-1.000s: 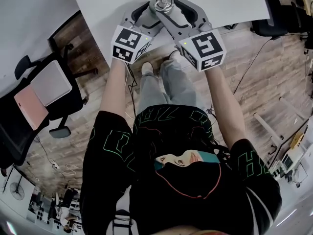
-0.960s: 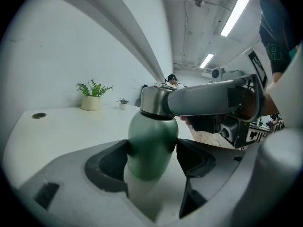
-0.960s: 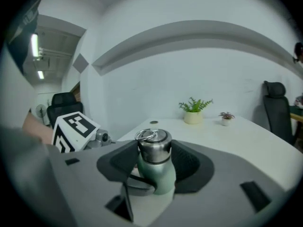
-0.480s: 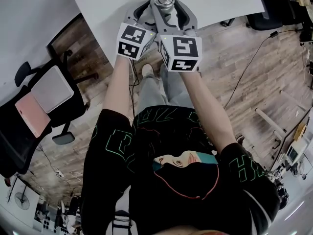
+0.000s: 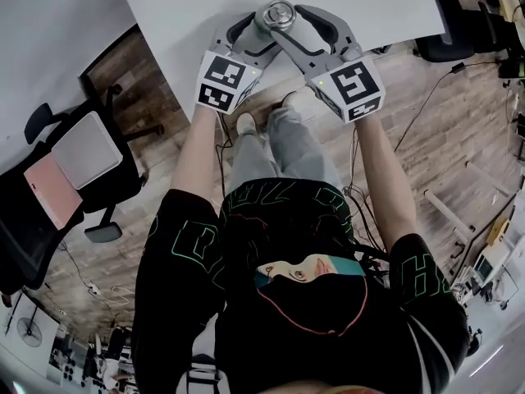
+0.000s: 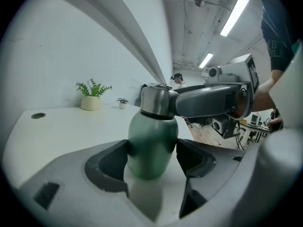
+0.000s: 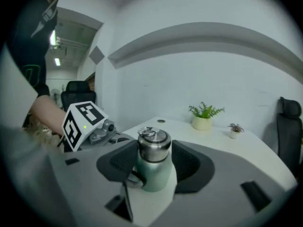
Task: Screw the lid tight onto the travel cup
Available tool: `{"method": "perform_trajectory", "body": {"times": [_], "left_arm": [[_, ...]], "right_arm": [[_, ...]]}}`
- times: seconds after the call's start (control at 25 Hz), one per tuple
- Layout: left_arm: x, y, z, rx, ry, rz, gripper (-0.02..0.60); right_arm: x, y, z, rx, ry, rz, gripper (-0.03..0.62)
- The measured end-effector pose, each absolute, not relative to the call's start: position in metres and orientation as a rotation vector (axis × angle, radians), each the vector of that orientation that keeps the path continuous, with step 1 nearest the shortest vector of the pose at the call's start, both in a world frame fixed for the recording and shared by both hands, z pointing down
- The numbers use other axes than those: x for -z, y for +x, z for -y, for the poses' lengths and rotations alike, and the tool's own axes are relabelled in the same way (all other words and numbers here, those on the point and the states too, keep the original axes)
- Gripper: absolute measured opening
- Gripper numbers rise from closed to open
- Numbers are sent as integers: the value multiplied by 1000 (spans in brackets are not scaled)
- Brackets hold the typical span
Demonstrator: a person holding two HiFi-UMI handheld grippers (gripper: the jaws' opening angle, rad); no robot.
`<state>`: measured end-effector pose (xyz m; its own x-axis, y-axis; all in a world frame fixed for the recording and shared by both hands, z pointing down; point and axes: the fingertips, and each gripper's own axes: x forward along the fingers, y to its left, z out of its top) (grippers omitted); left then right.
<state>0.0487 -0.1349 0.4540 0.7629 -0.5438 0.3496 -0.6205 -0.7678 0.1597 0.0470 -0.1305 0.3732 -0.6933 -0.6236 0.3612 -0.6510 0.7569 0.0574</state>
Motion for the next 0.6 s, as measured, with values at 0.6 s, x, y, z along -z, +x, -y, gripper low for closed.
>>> {"method": "perform_trajectory", "body": {"times": [0.6], "left_arm": [[-456, 47, 133, -435, 2710, 883, 328]], "right_arm": [[-379, 39, 135, -124, 691, 2708, 230]]}}
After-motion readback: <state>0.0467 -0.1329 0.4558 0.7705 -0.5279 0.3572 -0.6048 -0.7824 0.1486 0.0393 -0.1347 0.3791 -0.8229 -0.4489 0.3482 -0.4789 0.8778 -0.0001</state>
